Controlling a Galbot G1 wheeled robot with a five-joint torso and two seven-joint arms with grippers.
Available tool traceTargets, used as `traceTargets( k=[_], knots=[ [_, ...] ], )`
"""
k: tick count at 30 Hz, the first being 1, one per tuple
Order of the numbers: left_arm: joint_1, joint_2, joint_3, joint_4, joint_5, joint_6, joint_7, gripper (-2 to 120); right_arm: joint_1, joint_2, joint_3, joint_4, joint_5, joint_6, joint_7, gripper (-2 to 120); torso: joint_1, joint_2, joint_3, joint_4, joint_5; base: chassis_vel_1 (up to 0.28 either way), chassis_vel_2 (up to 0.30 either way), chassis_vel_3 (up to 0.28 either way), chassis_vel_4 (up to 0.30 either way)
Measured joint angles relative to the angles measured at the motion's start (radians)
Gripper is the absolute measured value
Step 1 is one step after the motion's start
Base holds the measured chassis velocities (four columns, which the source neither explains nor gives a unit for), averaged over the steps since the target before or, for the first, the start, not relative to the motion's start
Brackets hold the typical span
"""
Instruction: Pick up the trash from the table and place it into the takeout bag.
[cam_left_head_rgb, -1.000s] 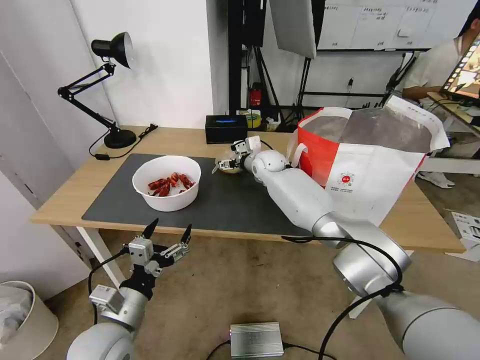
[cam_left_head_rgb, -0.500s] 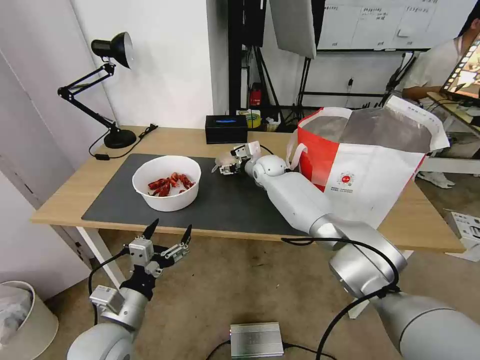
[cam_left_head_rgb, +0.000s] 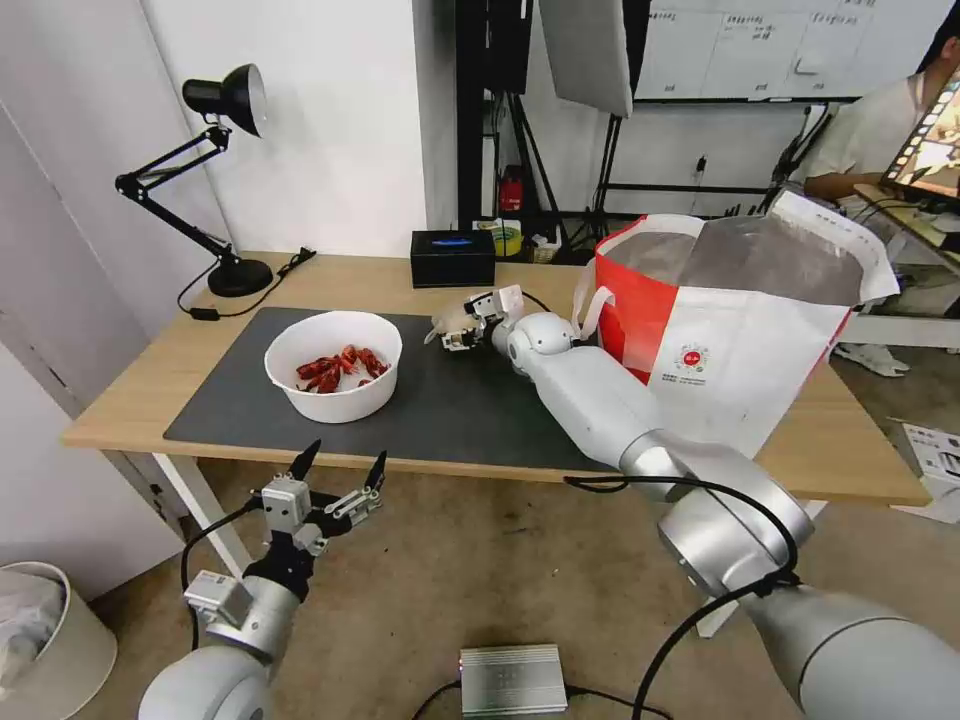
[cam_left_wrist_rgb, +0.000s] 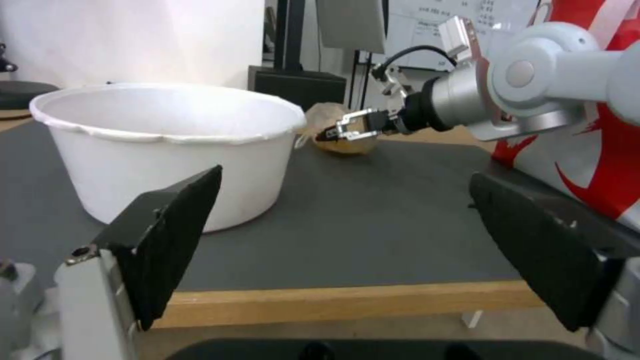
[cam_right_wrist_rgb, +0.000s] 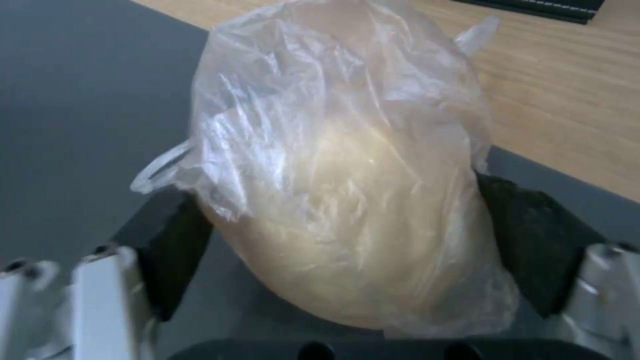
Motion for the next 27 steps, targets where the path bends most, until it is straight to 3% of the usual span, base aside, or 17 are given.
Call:
traceTargets(
  k=[9,11,21,27],
  knots=[
    [-0.001,-0.001,0.004,0.005,0.001,0.0,0.0,100,0.0,0.0,0.0,0.005,0.003,0.002,0.014,60,0.0,0.0,0.0,0.0,0.0,0.0,0.0,0.0,0.0],
    [-0.003,0.0,0.005,0.005,0.001,0.0,0.0,100,-0.001,0.0,0.0,0.009,0.005,0.002,0.015,46,0.0,0.0,0.0,0.0,0.0,0.0,0.0,0.0,0.0],
    [-0.003,0.001,0.006,0.005,0.001,-0.001,-0.001,100,-0.004,-0.013,-0.009,0.035,0.028,-0.005,0.025,13,0.0,0.0,0.0,0.0,0.0,0.0,0.0,0.0,0.0],
    [-0.008,0.002,0.007,0.007,0.0,-0.002,-0.002,100,-0.007,-0.022,-0.013,0.059,0.046,-0.015,0.038,4,0.0,0.0,0.0,0.0,0.0,0.0,0.0,0.0,0.0]
  ],
)
